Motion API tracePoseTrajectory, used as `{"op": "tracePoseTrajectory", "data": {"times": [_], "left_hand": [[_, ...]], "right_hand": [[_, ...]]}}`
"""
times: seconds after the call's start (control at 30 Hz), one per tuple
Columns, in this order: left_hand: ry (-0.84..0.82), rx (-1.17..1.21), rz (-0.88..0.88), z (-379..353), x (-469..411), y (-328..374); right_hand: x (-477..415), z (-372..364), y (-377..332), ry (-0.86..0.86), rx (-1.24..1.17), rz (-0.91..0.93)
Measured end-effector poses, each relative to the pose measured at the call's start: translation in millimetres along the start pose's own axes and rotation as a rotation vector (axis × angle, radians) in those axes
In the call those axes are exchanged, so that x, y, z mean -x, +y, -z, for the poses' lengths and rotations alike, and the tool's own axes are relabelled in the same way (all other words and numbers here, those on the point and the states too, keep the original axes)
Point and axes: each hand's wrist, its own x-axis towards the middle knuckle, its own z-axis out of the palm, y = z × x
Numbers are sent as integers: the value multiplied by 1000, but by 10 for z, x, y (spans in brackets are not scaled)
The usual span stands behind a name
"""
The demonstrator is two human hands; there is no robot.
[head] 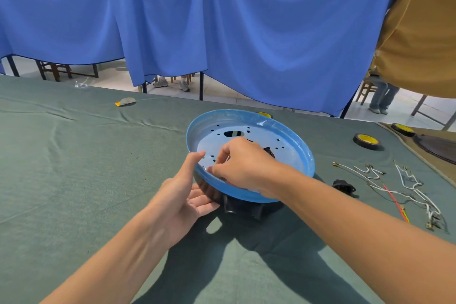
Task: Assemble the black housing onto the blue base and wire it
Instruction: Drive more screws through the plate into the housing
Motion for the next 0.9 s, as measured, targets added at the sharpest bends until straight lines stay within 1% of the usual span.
{"op": "tracePoseTrajectory", "data": {"times": [0.1,0.23,0.33,0.4,0.6,0.8,0.9], "left_hand": [[-30,67,-43,17,-1,20],[34,-5,-37,65,-50,98],[74,-56,-2,117,-128,188],[89,-105,39,142,-194,254],[101,-148,116,167,-368,431],[78,-157,137,215,-442,439],[60,-135,140,228,-454,441]], "right_hand": [[-44,26,0,-19,-2,43],[-116,77,38,-39,-45,153],[-179,47,83,30,72,285],[-237,10,104,75,128,339],[-470,-80,109,91,159,351],[-671,-158,2,75,235,414],[-719,-183,-49,86,267,416]]}}
